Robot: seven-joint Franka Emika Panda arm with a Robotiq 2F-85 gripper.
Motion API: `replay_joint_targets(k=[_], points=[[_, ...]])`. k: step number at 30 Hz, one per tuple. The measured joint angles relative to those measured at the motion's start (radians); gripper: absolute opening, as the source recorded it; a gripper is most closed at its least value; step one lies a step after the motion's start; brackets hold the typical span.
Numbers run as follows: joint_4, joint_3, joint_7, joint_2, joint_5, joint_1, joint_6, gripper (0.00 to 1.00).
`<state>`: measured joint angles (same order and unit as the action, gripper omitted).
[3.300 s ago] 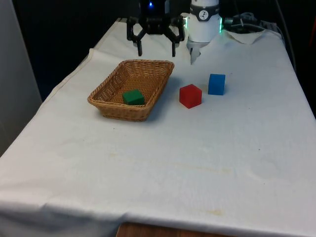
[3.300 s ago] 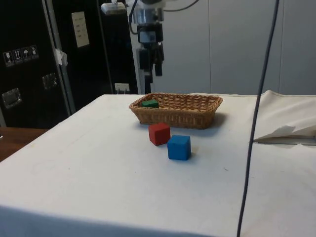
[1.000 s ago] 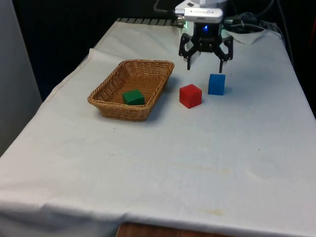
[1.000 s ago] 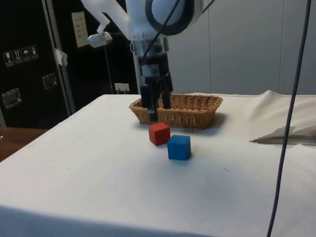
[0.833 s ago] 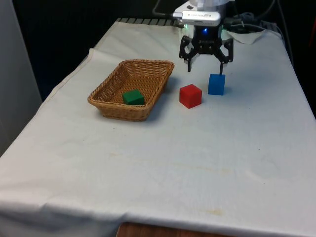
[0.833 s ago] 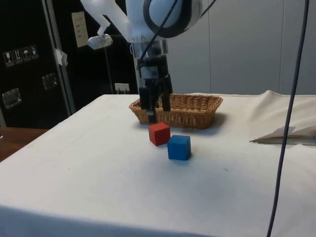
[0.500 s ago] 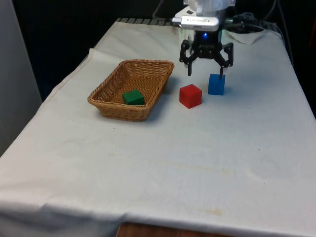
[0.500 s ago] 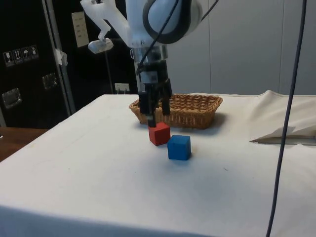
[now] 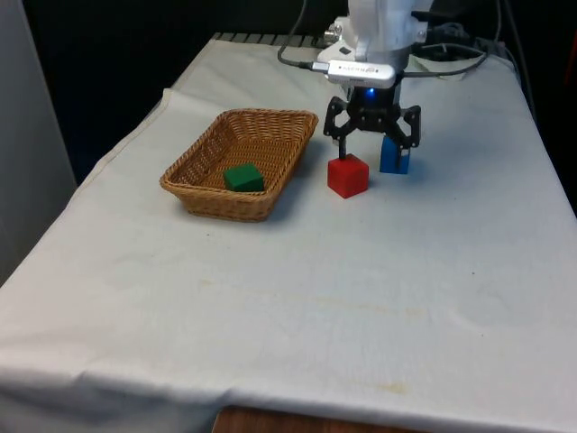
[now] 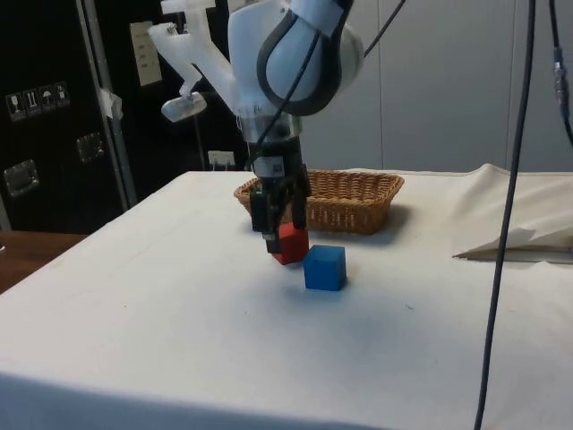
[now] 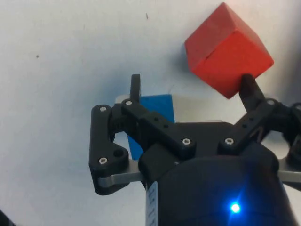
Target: Pick up exactly two blocks and place them into the basket.
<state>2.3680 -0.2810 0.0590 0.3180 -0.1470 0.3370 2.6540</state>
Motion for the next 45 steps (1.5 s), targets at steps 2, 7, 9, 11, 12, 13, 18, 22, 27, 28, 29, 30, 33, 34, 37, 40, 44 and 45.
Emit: replay_joint_targets(k=[2,7,9,11,12,13,18,22,27,28,29,30,33,34,37,40,44,45], points=[[-0.005,-0.001,0.000,0.010,0.000,-0.001,0.003,1.00],[-0.018,-0.001,0.002,0.029,0.000,-0.001,0.003,1.00],[-0.036,-0.001,0.006,0.046,-0.002,-0.002,0.003,1.00],[-0.042,-0.001,0.007,0.053,-0.004,-0.003,0.003,1.00],[-0.047,-0.002,0.008,0.059,-0.004,-0.003,0.003,1.00],[-0.052,-0.002,0.009,0.064,-0.005,-0.004,0.003,1.00],[-0.058,-0.007,0.015,0.062,-0.005,-0.006,-0.001,1.00],[-0.053,-0.007,0.018,0.034,-0.005,-0.006,-0.020,1.00],[-0.031,-0.007,0.023,-0.026,-0.001,-0.006,-0.051,1.00],[-0.029,-0.007,0.024,-0.032,0.001,-0.005,-0.054,1.00],[-0.029,-0.007,0.024,-0.032,0.001,-0.005,-0.054,1.00],[-0.028,-0.006,0.026,-0.036,0.002,-0.005,-0.057,1.00],[-0.030,-0.003,0.038,-0.033,0.014,-0.004,-0.058,1.00],[-0.031,-0.002,0.041,-0.032,0.016,-0.003,-0.058,1.00],[-0.032,-0.002,0.043,-0.031,0.017,-0.003,-0.057,1.00],[-0.032,-0.004,0.043,-0.031,0.017,-0.003,-0.058,1.00],[-0.032,-0.009,0.043,-0.031,0.019,-0.003,-0.058,1.00],[-0.032,-0.012,0.043,-0.031,0.019,-0.004,-0.058,1.00]])
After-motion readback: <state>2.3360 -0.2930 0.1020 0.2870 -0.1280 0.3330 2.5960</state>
